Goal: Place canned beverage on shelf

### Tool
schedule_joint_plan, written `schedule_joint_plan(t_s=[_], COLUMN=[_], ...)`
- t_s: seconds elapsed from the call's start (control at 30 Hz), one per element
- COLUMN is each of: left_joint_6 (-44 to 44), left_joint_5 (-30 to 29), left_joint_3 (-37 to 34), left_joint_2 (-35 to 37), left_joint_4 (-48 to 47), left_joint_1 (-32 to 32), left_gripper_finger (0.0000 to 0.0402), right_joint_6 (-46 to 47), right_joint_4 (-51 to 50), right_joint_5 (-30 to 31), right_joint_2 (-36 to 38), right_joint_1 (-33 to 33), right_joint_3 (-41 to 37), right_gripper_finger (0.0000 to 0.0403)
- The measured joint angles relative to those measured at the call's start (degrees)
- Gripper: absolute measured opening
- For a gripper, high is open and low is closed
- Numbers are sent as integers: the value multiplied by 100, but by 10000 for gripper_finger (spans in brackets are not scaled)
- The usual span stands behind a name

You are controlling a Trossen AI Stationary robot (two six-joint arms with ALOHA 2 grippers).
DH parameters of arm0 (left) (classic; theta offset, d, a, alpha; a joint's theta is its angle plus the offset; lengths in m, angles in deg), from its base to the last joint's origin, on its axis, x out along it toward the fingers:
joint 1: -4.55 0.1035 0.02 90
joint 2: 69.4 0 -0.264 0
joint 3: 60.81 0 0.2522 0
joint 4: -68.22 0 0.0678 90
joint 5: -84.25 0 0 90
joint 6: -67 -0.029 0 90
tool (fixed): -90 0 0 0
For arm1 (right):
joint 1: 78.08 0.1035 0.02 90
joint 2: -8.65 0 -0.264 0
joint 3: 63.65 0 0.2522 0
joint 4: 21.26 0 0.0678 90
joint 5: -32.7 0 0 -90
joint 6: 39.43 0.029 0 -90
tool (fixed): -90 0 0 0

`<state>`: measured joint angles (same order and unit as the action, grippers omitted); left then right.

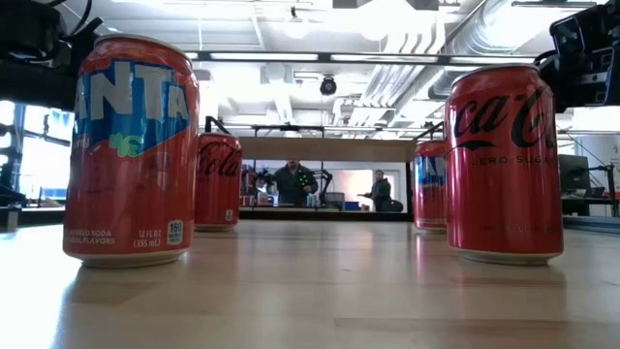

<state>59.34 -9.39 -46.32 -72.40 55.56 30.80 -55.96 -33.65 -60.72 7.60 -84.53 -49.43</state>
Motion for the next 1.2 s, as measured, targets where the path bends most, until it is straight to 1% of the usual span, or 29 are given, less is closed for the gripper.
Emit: schedule_joint_plan(t_s=[0.8,0.9,0.97,1.03,1.1,1.2], left_joint_6=[19,360,692,840,895,1058], left_joint_5=[0,1,2,7,232,916], left_joint_3=[0,-2,-2,-4,-2,9], left_joint_2=[2,0,2,-4,-7,-11], left_joint_4=[9,74,262,470,700,896], left_joint_1=[1,0,0,1,1,-35], left_gripper_finger=[5,5,5,5,5,5], right_joint_6=[-2,-1,0,-1,0,-1], right_joint_4=[0,0,0,0,0,0], right_joint_5=[0,1,1,2,2,1], right_joint_2=[1,0,-1,-1,1,1], right_joint_1=[-1,1,-1,1,0,-1], right_joint_3=[1,0,-1,0,1,1], right_gripper_finger=[0,0,0,0,0,0])
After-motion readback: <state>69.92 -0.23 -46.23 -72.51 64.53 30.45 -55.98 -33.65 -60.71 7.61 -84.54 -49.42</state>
